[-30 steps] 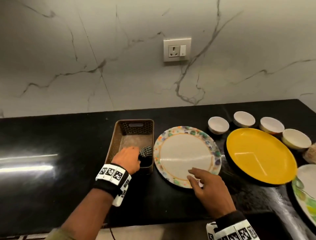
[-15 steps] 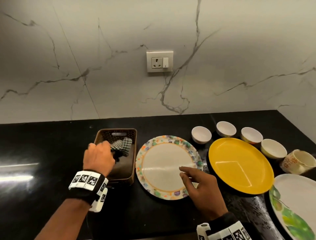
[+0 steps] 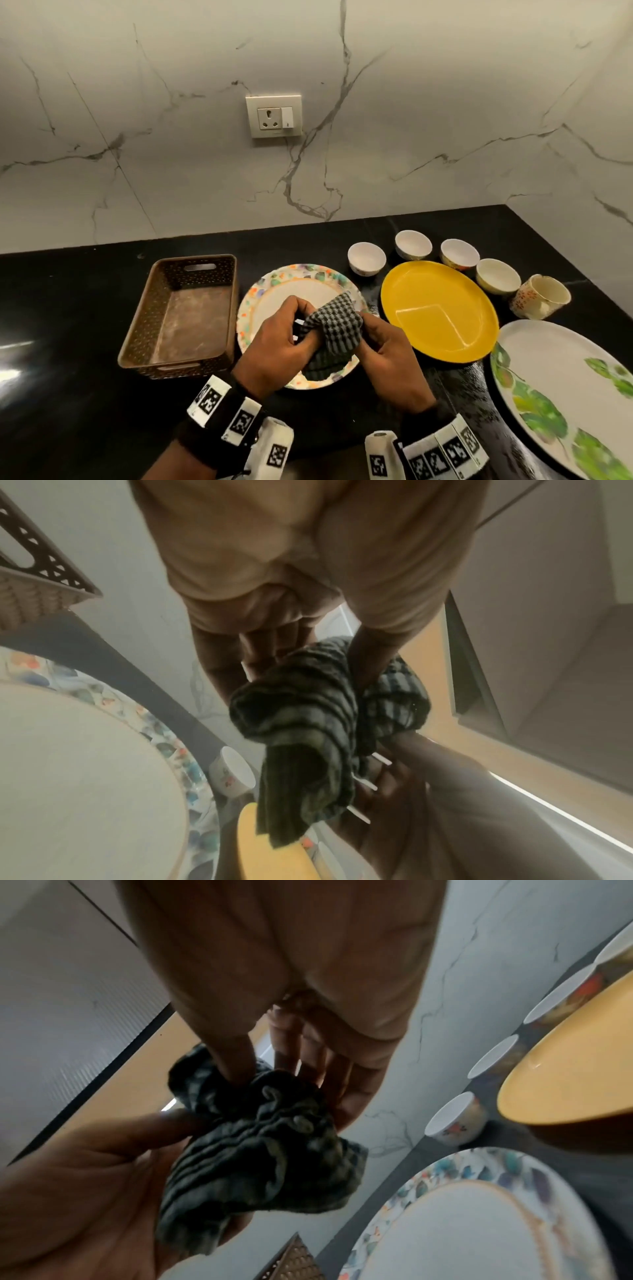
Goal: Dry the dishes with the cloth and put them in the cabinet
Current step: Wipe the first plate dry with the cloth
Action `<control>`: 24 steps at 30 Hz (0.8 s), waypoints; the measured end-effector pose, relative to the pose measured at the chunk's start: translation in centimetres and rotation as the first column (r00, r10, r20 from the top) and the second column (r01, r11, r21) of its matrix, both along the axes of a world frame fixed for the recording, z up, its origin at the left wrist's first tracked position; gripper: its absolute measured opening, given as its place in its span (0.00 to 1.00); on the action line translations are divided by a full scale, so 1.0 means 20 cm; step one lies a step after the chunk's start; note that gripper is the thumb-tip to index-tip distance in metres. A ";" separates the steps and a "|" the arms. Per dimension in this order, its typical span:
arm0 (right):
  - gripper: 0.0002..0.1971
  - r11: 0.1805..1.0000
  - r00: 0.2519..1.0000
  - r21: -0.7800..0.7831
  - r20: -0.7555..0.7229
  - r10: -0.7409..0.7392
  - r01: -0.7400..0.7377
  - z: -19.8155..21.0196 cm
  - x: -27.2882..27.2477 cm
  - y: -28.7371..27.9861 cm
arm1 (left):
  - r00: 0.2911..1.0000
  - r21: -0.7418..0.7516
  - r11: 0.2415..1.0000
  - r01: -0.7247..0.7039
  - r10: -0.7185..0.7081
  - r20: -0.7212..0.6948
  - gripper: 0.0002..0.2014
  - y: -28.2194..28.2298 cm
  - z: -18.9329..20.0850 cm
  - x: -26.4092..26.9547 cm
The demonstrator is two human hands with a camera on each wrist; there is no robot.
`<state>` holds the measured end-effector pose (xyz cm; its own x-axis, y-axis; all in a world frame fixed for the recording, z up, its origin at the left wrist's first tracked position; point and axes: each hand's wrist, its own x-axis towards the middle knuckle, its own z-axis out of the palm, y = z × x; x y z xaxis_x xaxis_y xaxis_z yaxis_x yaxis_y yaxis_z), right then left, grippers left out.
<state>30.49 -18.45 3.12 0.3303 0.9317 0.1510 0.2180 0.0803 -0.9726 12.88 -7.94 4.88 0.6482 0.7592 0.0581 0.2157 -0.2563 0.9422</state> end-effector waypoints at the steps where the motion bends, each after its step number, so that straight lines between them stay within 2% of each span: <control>1: 0.12 0.999 0.999 -0.013 -0.008 -0.040 0.040 -0.01 0.01 -0.02 | 1.000 0.008 1.000 0.016 -0.016 -0.021 0.12 0.00 -0.03 0.01; 5: 0.10 0.983 0.987 -0.110 -0.046 -0.152 0.146 -0.05 0.04 -0.09 | 0.996 0.007 0.998 0.070 -0.069 -0.058 0.11 -0.05 -0.08 0.06; 8: 0.09 0.952 0.963 -0.151 -0.003 -0.270 0.267 -0.05 0.03 -0.12 | 0.992 0.156 0.984 -0.087 0.100 -0.078 0.10 -0.08 -0.12 0.11; 9: 0.09 0.949 0.958 -0.134 0.018 -0.286 0.286 -0.05 0.03 -0.13 | 0.994 0.117 0.989 -0.087 0.095 -0.060 0.06 -0.09 -0.11 0.13; 10: 0.07 0.952 0.958 -0.110 0.039 -0.283 0.285 -0.05 0.03 -0.13 | 0.998 0.010 0.998 -0.060 0.060 -0.032 0.09 -0.11 -0.09 0.15; 12: 0.02 0.969 0.969 -0.077 0.084 -0.230 0.237 -0.03 0.02 -0.15 | 1.000 -0.241 0.970 0.017 -0.012 0.020 0.21 -0.13 -0.06 0.18; 13: 0.03 0.978 0.976 -0.068 0.108 -0.189 0.197 -0.02 0.01 -0.16 | 0.999 -0.260 0.965 0.036 -0.031 0.023 0.25 -0.14 -0.06 0.18; 16: 0.10 0.988 0.982 -0.065 0.135 -0.130 0.140 -0.01 0.00 -0.17 | 0.999 -0.070 0.997 0.020 -0.023 -0.040 0.26 -0.13 -0.07 0.18; 20: 0.07 0.955 0.955 -0.027 -0.010 -0.296 0.296 0.01 -0.01 -0.19 | 0.996 -0.145 0.989 -0.040 0.050 0.068 0.20 -0.11 -0.06 0.18; 22: 0.21 0.952 0.953 -0.074 -0.035 -0.300 0.297 0.02 0.01 -0.20 | 0.991 -0.162 0.985 -0.056 0.074 0.108 0.18 -0.11 -0.04 0.19; 24: 0.34 0.964 0.966 -0.170 -0.124 -0.228 0.206 0.02 0.02 -0.20 | 0.991 -0.141 0.989 -0.042 0.059 0.117 0.16 -0.10 -0.02 0.20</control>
